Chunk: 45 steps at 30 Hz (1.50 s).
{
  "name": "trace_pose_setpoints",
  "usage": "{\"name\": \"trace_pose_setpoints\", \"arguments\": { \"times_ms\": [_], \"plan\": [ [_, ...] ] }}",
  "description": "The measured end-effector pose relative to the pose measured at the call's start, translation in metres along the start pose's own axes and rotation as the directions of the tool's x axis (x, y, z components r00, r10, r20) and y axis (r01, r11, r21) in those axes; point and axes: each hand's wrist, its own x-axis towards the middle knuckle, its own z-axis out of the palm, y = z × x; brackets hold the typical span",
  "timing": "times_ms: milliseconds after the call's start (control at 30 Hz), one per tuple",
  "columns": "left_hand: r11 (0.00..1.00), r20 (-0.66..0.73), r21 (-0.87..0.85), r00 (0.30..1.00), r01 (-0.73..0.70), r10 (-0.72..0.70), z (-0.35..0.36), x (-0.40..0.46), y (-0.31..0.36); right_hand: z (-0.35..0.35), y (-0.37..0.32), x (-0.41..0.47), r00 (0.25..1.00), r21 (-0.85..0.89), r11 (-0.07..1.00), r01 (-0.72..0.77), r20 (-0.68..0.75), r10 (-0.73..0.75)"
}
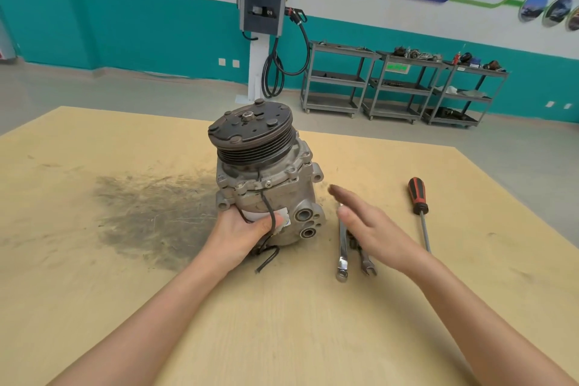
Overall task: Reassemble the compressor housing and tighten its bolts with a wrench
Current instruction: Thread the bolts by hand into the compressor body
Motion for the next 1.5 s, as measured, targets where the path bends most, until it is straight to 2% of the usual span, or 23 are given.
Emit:
{"name": "trace_pose_setpoints", "arguments": {
  "times_ms": [100, 300, 433, 533, 600, 667, 733, 800, 967, 1200, 1500],
  "plan": [
    [1.0, -0.012, 0.027, 1.0, -0.01, 0.01, 0.002, 0.004, -0.002, 0.02, -0.019, 0.01, 0.992, -0.019, 0.999, 0.039, 0.118, -0.036],
    [0.999, -0.036, 0.047, 0.999, -0.019, 0.021, 0.012, 0.017, -0.002, 0.017, -0.013, 0.033, 0.996, -0.024, 0.999, 0.027, 0.088, -0.025],
    [0.996, 0.021, 0.093, 1.0, 0.016, -0.018, 0.007, 0.018, -0.009, 0.003, 0.001, 0.036, 0.994, 0.06, 0.998, 0.008, 0.112, -0.015],
    [0.994, 0.045, 0.102, 0.998, 0.03, -0.035, 0.003, 0.017, -0.011, -0.012, 0.016, 0.028, 0.998, 0.102, 0.994, -0.045, -0.038, 0.05],
    [0.994, 0.046, 0.108, 0.998, 0.029, -0.035, 0.004, 0.018, -0.012, -0.021, 0.028, 0.022, 0.973, -0.042, 0.994, -0.102, -0.212, 0.09],
    [0.994, 0.036, 0.105, 0.999, 0.028, -0.032, 0.004, 0.018, -0.015, -0.027, 0.038, 0.016, 0.948, -0.245, 0.947, -0.21, -0.286, 0.136],
    [0.993, 0.029, 0.115, 0.999, 0.024, -0.027, 0.004, 0.017, -0.016, -0.03, 0.043, 0.011, 0.948, -0.358, 0.888, -0.288, -0.236, 0.213],
    [0.992, 0.025, 0.12, 0.999, 0.028, -0.032, 0.006, 0.016, -0.016, -0.032, 0.043, 0.008, 0.952, -0.392, 0.869, -0.302, -0.177, 0.251],
    [0.995, -0.032, 0.087, 0.999, 0.043, -0.041, 0.012, 0.014, -0.019, -0.039, 0.036, 0.005, 0.971, -0.456, 0.859, -0.235, -0.069, 0.229],
    [0.994, -0.019, 0.108, 1.0, 0.023, -0.021, 0.013, 0.012, -0.011, -0.032, 0.035, 0.002, 0.968, -0.506, 0.84, -0.196, 0.035, 0.247],
    [0.988, -0.031, 0.133, 0.997, 0.076, -0.072, -0.004, 0.0, -0.011, -0.031, 0.045, 0.001, 0.977, -0.483, 0.858, -0.175, 0.022, 0.212]
  ]
}}
